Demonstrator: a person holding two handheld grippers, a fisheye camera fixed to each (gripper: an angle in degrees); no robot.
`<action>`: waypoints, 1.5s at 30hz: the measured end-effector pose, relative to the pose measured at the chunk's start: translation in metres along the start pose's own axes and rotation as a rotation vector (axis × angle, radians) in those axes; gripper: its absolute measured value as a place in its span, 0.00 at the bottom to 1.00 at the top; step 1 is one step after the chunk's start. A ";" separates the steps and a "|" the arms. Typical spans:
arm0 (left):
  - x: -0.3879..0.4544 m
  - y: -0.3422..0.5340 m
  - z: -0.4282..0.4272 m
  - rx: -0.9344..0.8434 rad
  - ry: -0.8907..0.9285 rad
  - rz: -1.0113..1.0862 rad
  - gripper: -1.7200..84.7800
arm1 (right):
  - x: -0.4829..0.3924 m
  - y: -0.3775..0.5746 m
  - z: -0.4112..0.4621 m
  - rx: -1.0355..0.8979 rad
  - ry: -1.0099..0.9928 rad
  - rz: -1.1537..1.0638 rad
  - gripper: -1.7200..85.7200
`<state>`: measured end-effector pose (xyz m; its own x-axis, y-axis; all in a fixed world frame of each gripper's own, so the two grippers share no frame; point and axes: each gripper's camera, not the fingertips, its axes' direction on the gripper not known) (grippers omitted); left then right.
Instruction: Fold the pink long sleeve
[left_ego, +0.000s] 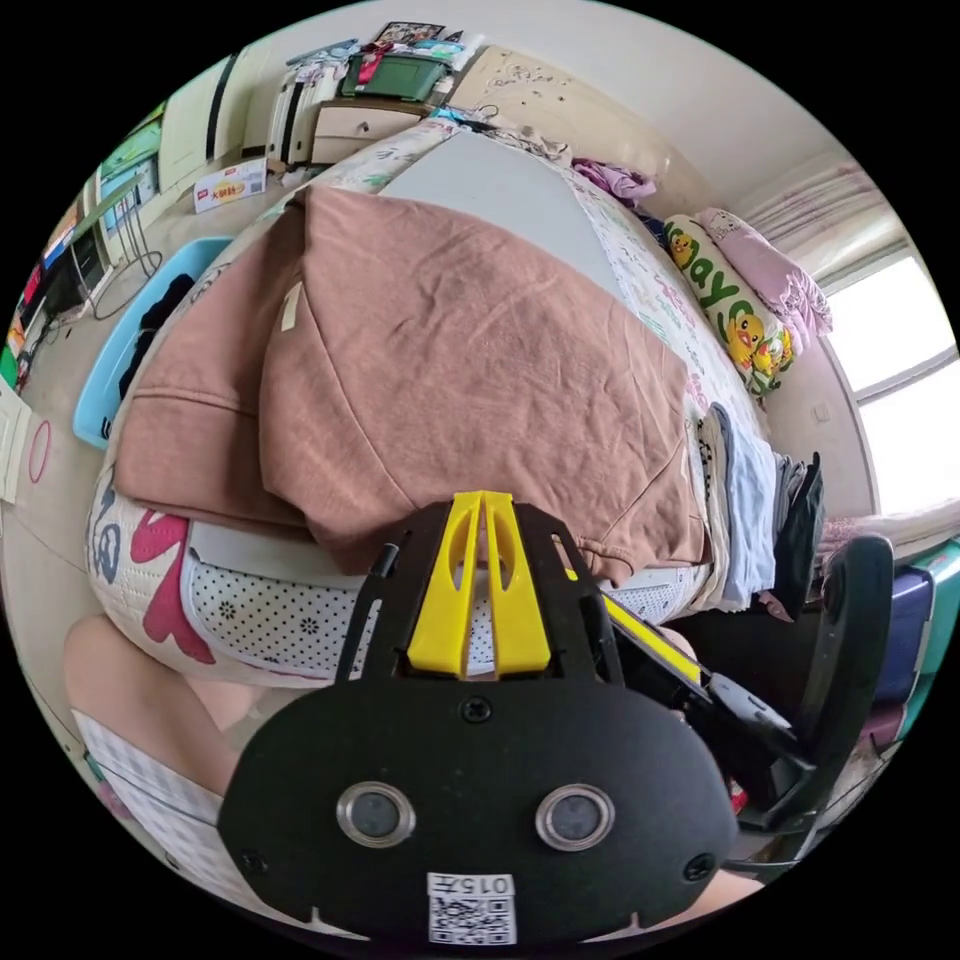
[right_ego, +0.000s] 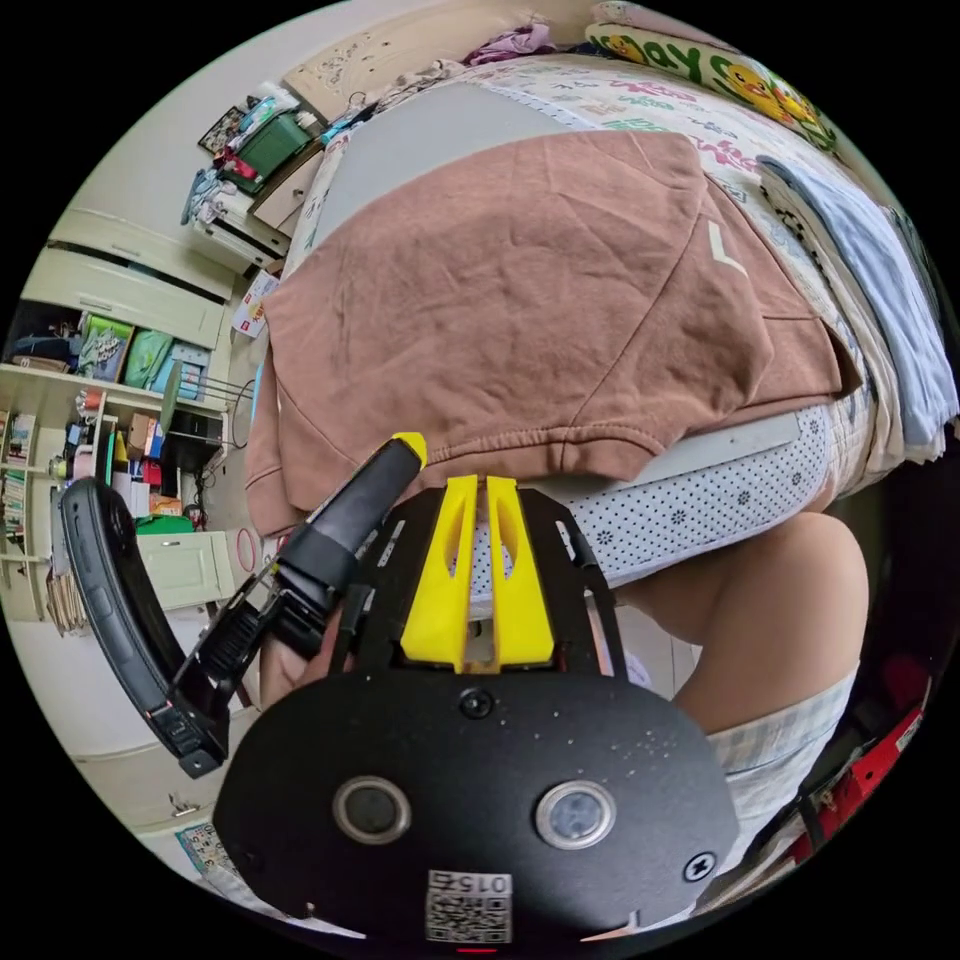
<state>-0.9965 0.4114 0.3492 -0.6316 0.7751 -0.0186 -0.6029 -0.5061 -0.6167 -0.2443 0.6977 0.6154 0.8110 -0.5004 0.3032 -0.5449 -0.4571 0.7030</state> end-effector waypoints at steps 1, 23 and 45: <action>0.001 0.000 0.001 0.000 -0.003 0.000 0.01 | 0.001 0.001 0.001 0.002 -0.007 0.008 0.03; 0.000 -0.007 0.008 -0.013 0.088 -0.192 0.01 | -0.074 0.027 0.057 -0.032 0.358 -0.069 0.02; 0.000 -0.021 0.026 -0.003 0.159 -0.212 0.01 | -0.111 0.053 0.099 0.076 0.356 -0.060 0.02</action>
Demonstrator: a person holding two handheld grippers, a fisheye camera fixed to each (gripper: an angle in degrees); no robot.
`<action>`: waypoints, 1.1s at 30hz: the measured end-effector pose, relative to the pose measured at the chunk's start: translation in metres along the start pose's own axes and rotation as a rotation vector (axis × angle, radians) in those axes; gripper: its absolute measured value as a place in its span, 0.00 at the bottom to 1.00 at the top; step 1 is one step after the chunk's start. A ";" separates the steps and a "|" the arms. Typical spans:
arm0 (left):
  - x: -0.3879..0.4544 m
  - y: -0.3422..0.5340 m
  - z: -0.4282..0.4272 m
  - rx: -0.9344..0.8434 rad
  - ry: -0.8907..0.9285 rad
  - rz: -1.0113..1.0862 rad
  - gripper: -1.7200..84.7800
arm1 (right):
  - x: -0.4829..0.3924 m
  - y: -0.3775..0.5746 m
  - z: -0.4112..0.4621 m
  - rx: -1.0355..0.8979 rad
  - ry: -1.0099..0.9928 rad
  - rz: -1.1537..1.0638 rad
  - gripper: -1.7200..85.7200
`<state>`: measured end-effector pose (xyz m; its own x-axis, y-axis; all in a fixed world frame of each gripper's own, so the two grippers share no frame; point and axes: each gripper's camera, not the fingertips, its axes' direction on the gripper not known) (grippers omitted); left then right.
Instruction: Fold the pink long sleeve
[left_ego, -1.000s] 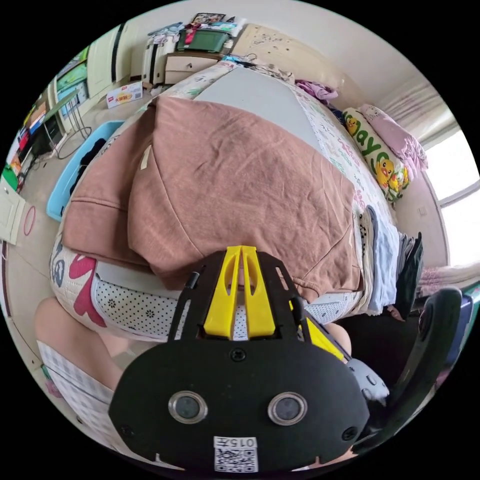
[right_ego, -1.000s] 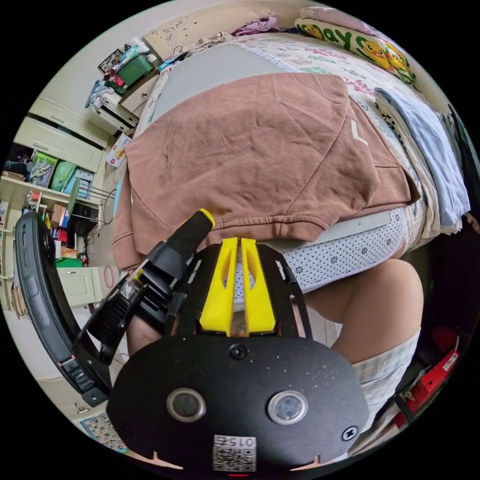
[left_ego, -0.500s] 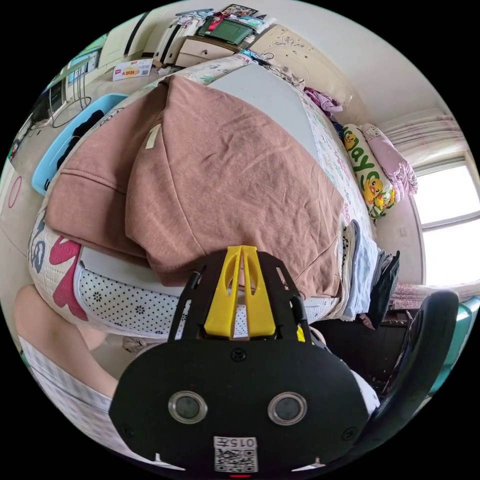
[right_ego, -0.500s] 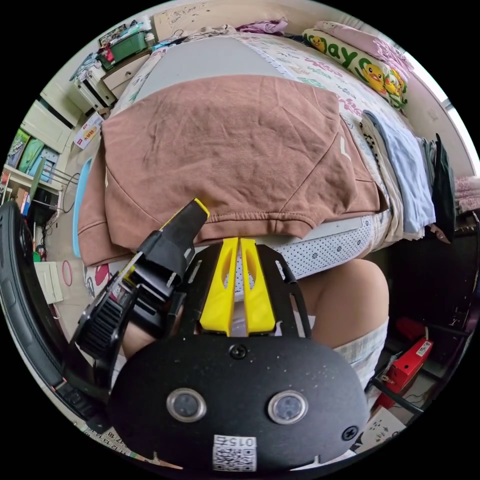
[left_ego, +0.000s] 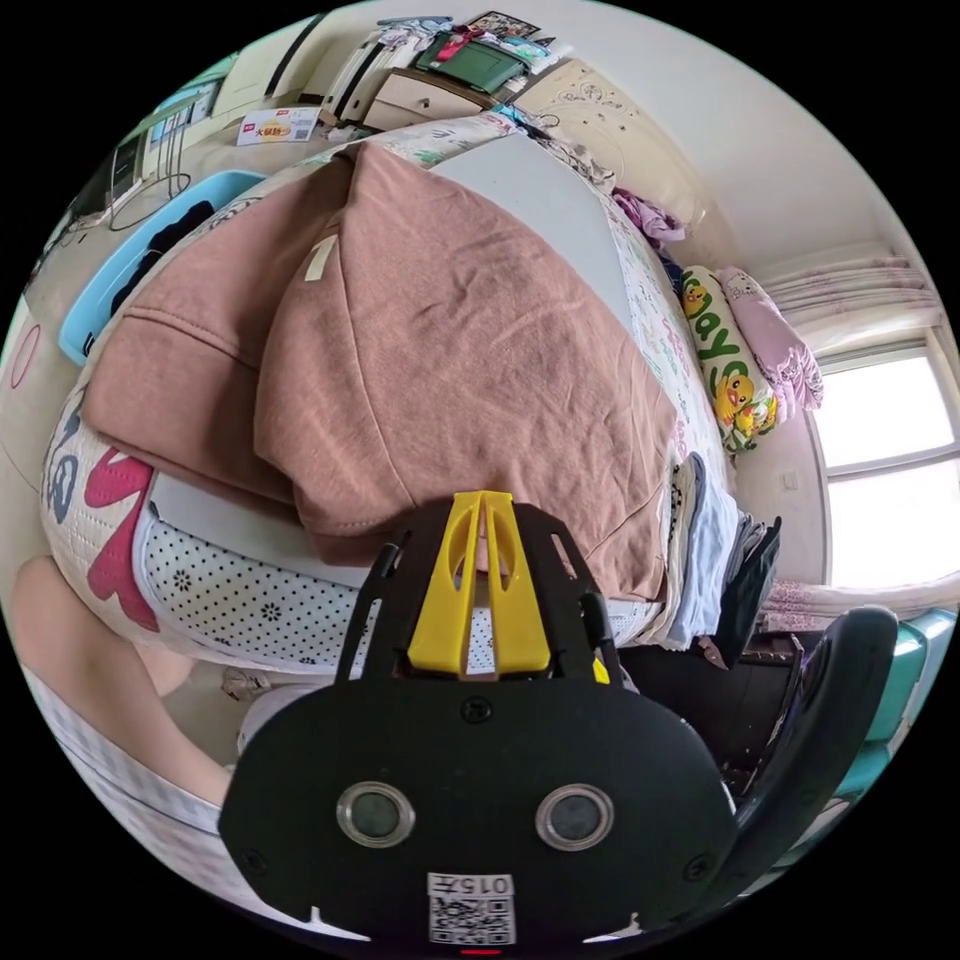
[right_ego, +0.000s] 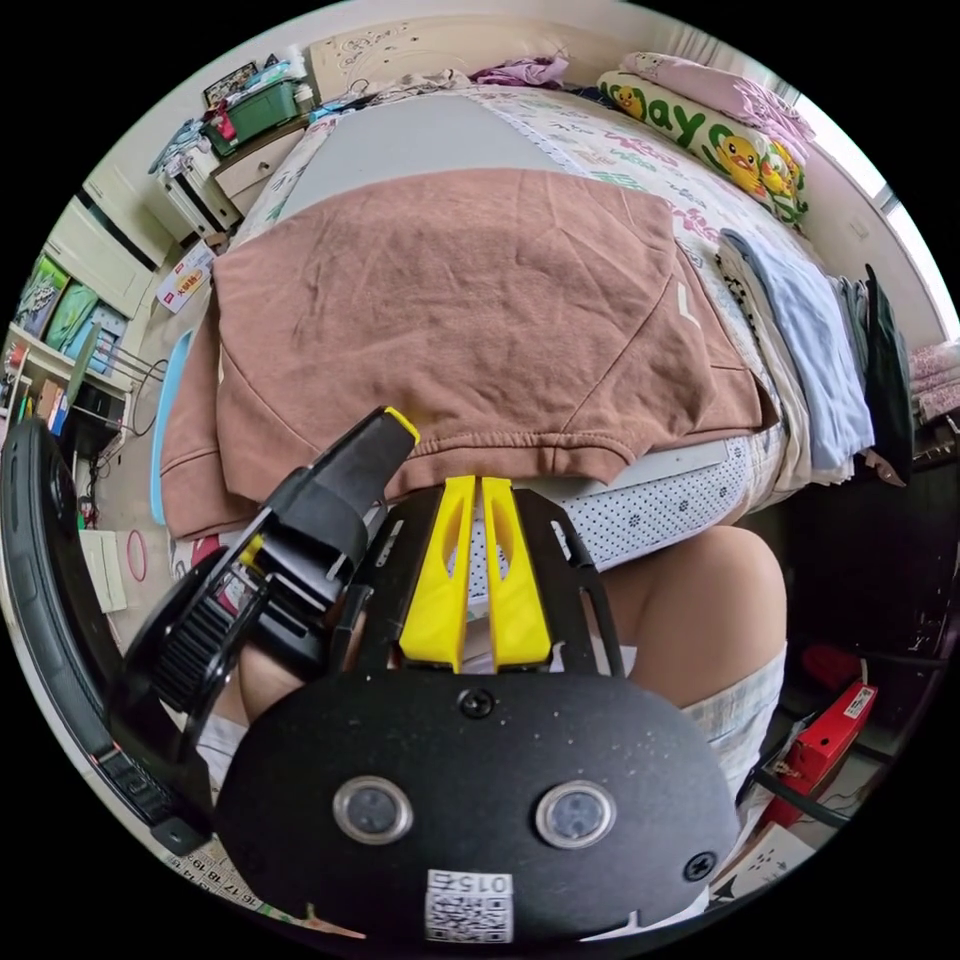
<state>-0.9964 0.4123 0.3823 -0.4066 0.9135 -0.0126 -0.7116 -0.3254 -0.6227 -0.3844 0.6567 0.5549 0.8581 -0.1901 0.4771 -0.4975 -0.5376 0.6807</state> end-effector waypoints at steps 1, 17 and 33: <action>0.000 0.000 0.001 0.000 0.001 -0.002 0.01 | -0.001 0.000 0.000 0.000 -0.001 0.000 0.02; -0.006 -0.005 0.020 0.024 0.118 -0.019 0.01 | -0.041 0.017 0.014 0.067 0.068 -0.016 0.02; 0.017 -0.019 0.042 0.011 0.111 -0.021 0.01 | -0.065 0.014 0.025 0.058 0.085 -0.034 0.02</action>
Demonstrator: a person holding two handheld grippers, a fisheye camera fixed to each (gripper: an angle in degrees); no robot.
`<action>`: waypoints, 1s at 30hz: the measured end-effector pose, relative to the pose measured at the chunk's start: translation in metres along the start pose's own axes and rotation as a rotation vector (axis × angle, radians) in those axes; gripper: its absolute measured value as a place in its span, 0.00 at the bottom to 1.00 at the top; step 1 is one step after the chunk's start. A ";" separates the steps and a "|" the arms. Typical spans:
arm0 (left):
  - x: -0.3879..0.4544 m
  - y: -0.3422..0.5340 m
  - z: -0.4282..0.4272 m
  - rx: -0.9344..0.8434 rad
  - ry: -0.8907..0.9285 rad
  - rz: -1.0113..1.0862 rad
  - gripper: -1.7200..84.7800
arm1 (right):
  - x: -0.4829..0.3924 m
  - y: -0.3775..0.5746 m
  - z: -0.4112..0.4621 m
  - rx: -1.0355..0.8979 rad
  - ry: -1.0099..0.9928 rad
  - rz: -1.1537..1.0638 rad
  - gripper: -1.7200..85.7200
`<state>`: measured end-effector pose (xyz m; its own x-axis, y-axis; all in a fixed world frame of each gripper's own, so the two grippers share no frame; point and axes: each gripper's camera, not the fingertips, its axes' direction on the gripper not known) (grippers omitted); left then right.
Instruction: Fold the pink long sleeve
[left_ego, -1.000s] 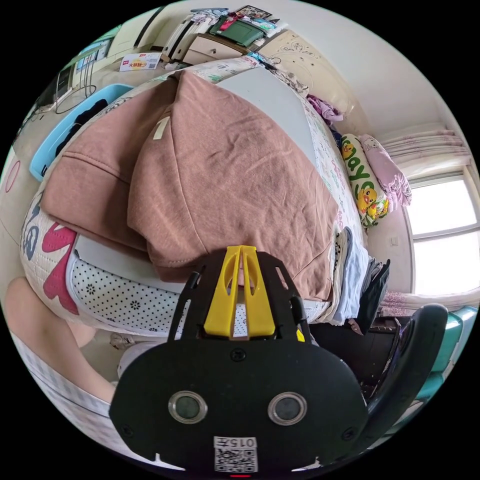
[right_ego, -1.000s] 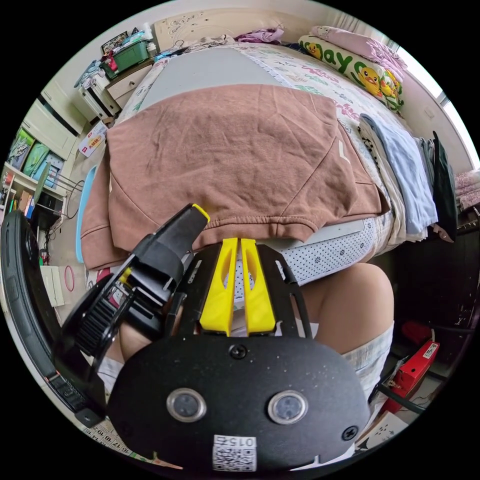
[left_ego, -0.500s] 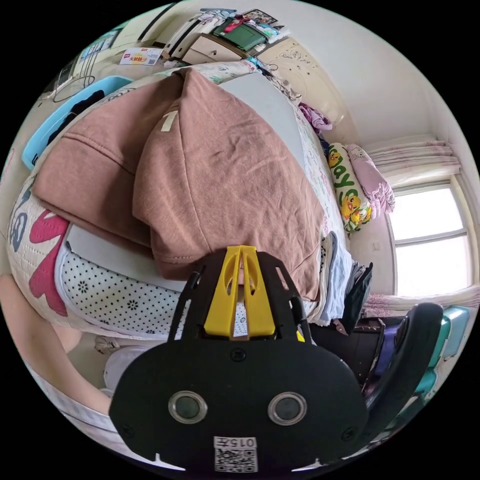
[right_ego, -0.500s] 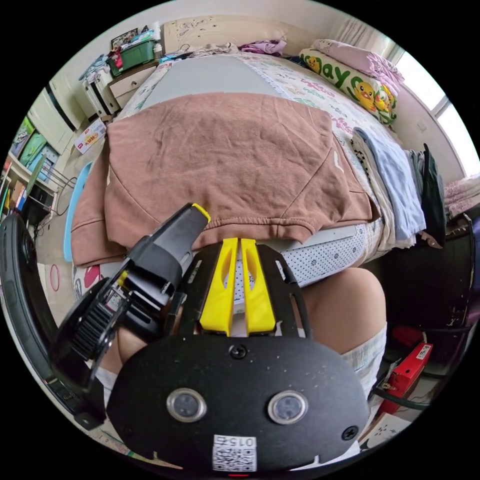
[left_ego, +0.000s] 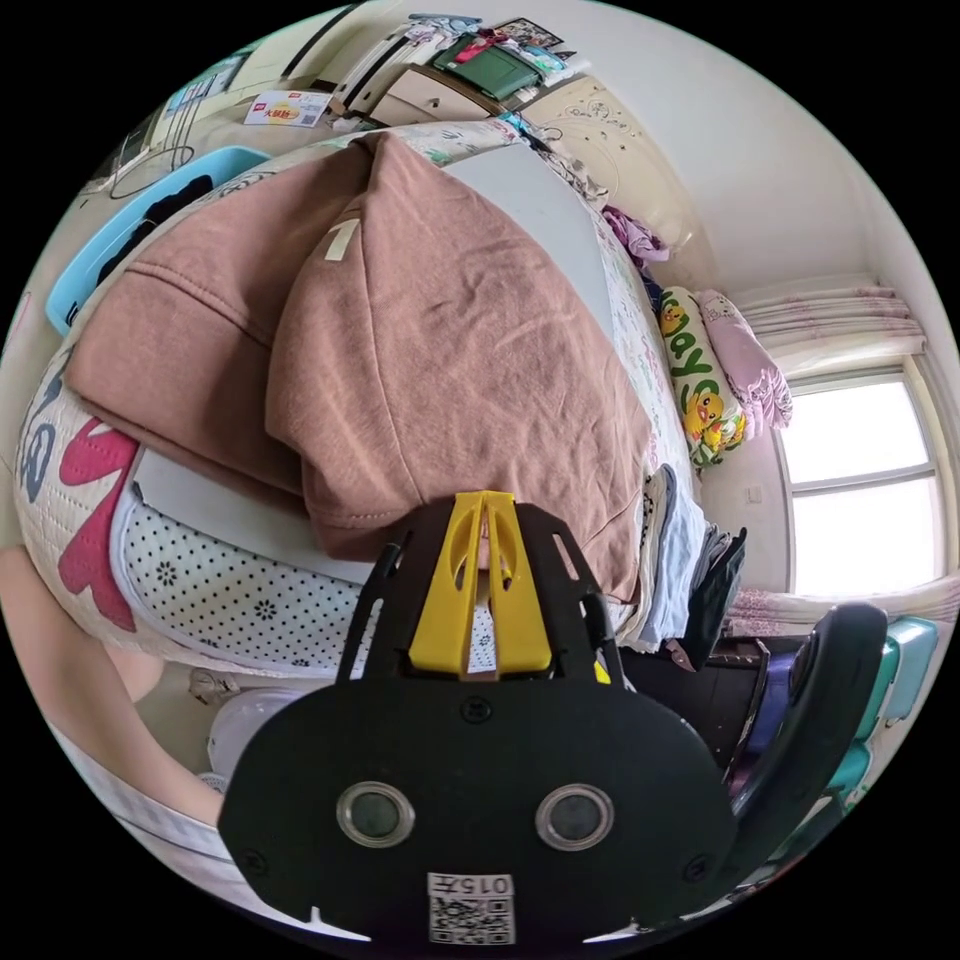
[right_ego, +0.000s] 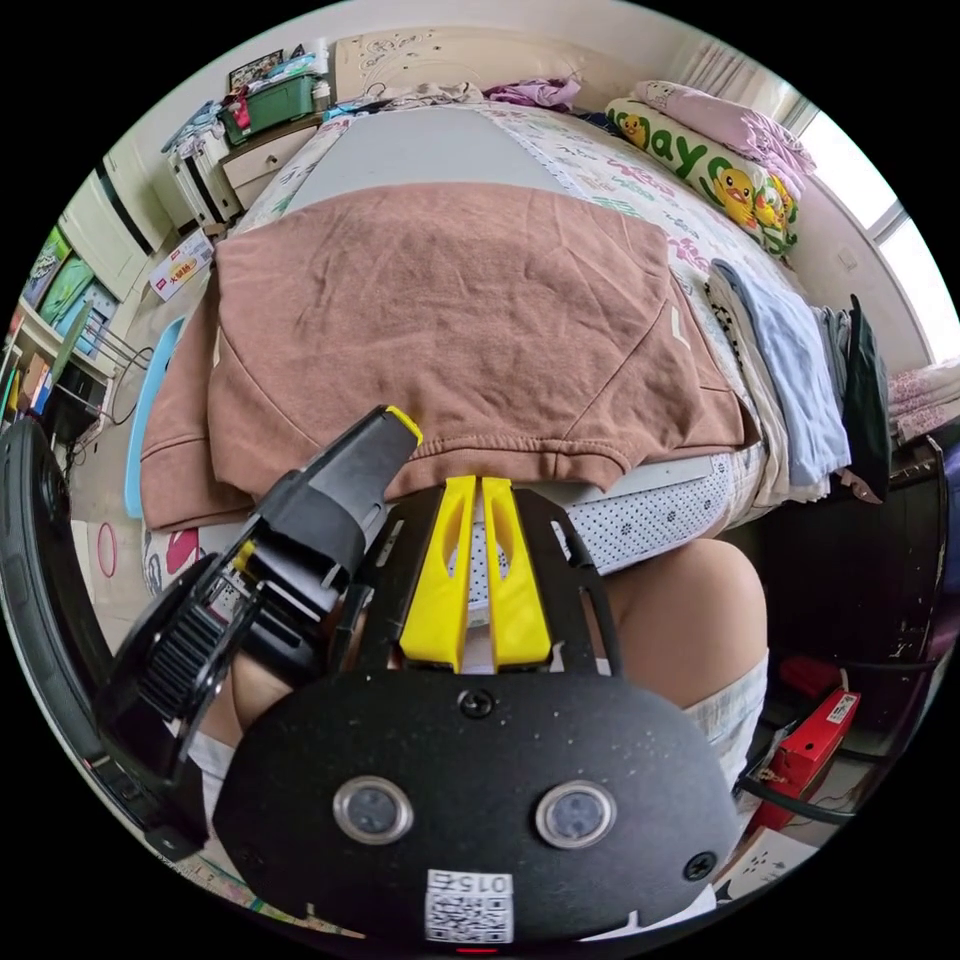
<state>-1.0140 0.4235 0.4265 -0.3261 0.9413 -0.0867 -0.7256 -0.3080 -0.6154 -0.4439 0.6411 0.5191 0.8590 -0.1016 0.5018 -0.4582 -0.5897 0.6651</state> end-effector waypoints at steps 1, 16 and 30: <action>0.001 -0.001 0.001 -0.003 -0.004 0.005 0.01 | -0.001 0.000 0.000 0.000 -0.001 0.005 0.02; 0.015 -0.009 0.024 -0.010 0.027 -0.005 0.01 | -0.019 -0.005 0.007 -0.007 0.018 -0.001 0.02; 0.018 -0.015 0.048 -0.018 0.081 -0.014 0.01 | -0.039 -0.011 0.013 -0.005 0.077 -0.015 0.02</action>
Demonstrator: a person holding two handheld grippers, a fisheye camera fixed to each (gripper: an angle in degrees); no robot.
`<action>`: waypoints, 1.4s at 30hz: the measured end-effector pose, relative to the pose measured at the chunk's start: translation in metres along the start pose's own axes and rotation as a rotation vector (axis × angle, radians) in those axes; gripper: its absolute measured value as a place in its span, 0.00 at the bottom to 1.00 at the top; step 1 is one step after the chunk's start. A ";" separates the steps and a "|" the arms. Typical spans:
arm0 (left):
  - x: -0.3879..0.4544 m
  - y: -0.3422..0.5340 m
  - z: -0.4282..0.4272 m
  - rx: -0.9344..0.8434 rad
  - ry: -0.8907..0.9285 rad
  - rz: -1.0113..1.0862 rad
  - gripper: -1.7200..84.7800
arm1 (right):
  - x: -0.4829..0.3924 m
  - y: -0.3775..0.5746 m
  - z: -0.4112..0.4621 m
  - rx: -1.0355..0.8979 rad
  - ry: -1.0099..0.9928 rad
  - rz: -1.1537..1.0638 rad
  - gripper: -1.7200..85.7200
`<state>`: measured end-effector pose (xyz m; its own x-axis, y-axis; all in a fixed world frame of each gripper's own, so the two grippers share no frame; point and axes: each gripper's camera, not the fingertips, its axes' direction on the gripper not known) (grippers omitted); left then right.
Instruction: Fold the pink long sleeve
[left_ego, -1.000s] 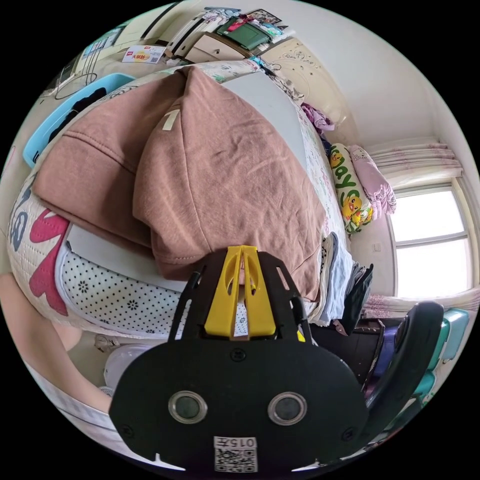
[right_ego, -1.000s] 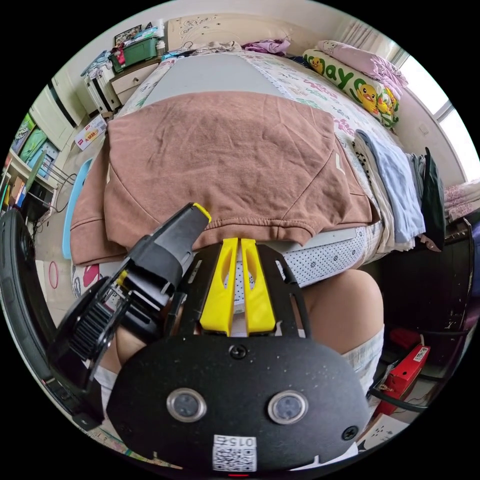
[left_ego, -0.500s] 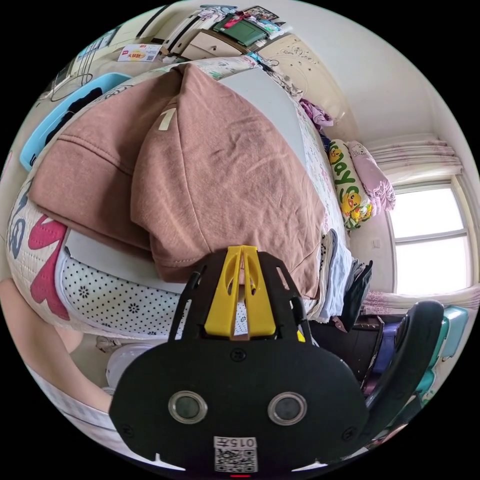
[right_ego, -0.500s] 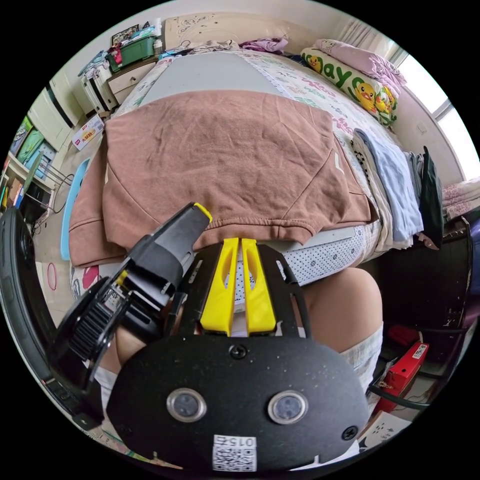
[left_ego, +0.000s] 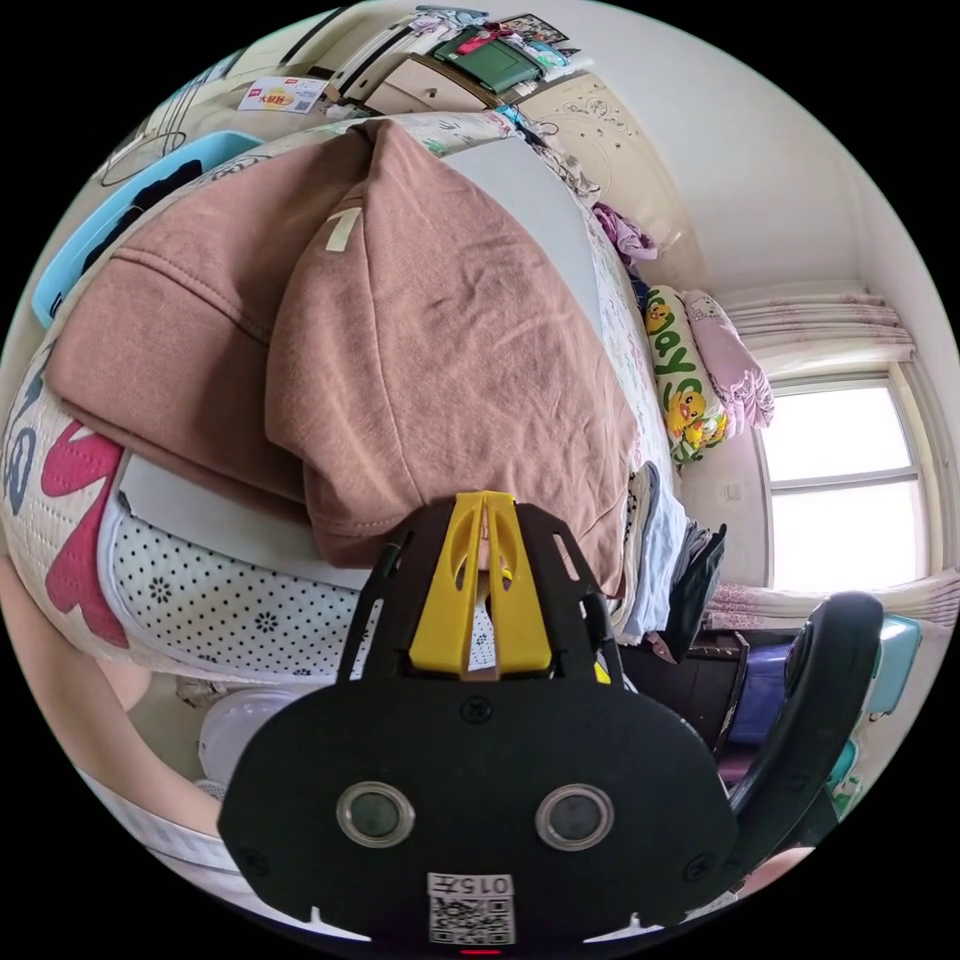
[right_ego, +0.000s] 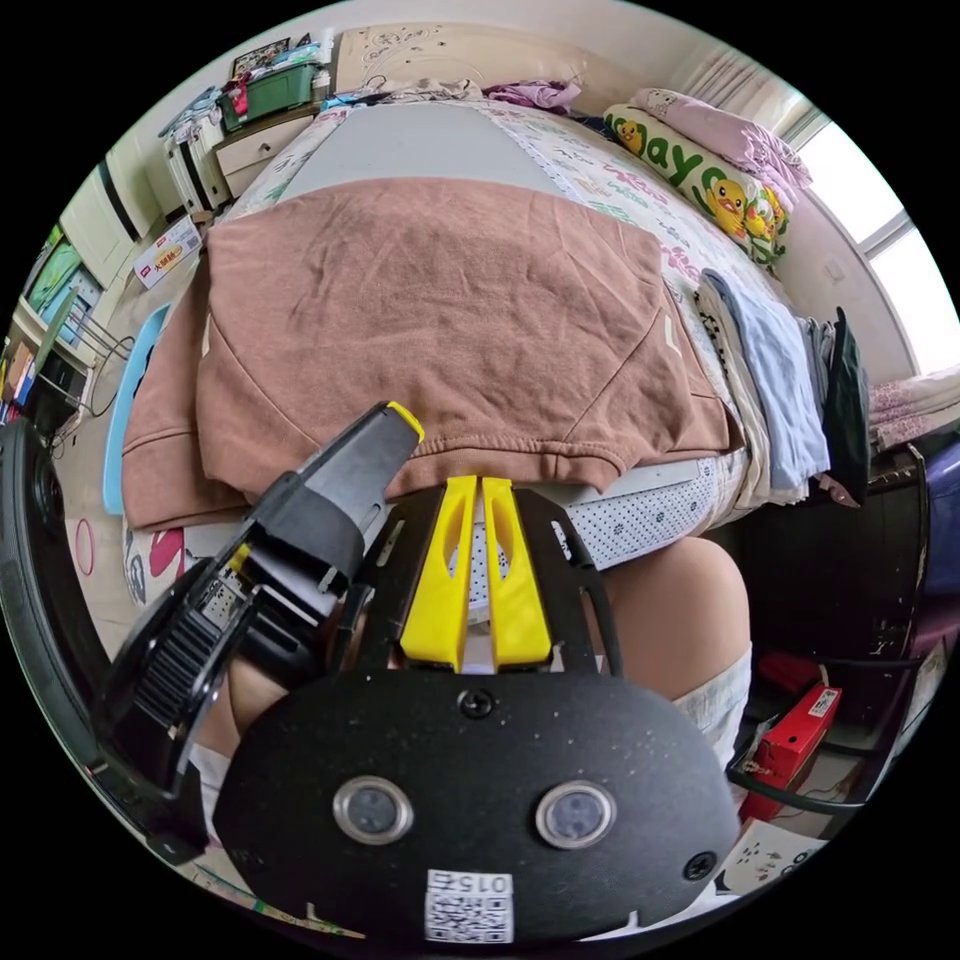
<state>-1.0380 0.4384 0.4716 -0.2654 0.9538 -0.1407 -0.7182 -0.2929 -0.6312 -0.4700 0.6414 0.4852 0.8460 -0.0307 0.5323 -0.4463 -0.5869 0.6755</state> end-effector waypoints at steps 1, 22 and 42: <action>0.000 0.000 0.001 0.001 -0.001 0.001 0.01 | 0.000 0.000 0.000 0.000 -0.001 0.000 0.02; -0.008 0.001 0.034 0.014 0.038 -0.048 0.01 | -0.013 -0.011 0.000 -0.013 0.023 -0.056 0.02; -0.042 -0.002 0.059 -0.005 0.080 -0.064 0.01 | -0.010 -0.020 -0.011 -0.032 0.068 -0.073 0.02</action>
<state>-1.0634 0.3955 0.5241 -0.1663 0.9730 -0.1601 -0.7287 -0.2307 -0.6448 -0.4723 0.6621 0.4719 0.8553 0.0670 0.5137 -0.3940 -0.5597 0.7290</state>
